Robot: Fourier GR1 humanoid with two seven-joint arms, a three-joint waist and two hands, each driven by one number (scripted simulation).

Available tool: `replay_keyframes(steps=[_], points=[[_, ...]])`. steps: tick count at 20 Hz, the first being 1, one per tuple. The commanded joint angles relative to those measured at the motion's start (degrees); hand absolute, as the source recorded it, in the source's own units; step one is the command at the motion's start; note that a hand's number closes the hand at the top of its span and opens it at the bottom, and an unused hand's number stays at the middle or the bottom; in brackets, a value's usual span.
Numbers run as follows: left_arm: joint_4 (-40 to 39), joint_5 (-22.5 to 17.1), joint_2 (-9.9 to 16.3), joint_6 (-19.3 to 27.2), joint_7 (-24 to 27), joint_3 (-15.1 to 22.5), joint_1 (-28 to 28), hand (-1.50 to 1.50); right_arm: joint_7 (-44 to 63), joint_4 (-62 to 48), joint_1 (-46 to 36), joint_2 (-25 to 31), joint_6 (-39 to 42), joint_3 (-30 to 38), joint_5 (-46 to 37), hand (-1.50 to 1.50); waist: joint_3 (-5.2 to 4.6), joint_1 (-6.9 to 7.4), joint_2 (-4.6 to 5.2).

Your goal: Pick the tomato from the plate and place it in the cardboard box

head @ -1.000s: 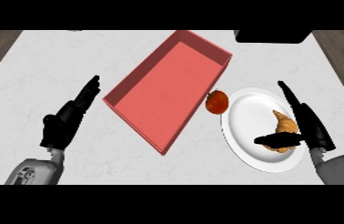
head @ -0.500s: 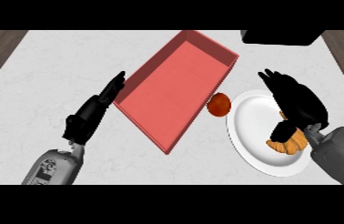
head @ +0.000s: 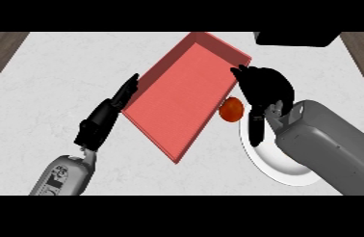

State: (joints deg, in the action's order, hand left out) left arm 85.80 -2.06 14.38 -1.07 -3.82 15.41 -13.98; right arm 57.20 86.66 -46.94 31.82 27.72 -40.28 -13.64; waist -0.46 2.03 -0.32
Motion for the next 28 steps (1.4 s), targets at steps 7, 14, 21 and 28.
replay_keyframes(steps=[7,14,21,28], points=[[0.0,-0.1,0.1,-0.2,1.1,-1.6,1.1,0.00,20.2,-14.8,-10.8,-15.2,4.4,1.6,7.8,-1.50,0.29,-0.91,0.25],[2.4,0.3,-0.5,0.1,-2.5,-1.6,1.8,0.00,17.3,-20.7,-10.2,-18.2,3.0,0.4,4.2,-1.50,0.41,-1.52,0.08],[3.3,1.1,-0.8,0.1,-2.8,-2.6,0.3,0.00,13.2,-27.3,-8.0,-18.5,2.9,0.0,1.1,-1.50,0.44,-1.71,0.21],[1.6,2.2,-1.0,-1.8,-1.6,-3.1,0.4,0.00,8.2,-29.4,-8.7,-20.5,2.8,2.5,-4.6,-1.50,0.45,-1.71,0.33]])
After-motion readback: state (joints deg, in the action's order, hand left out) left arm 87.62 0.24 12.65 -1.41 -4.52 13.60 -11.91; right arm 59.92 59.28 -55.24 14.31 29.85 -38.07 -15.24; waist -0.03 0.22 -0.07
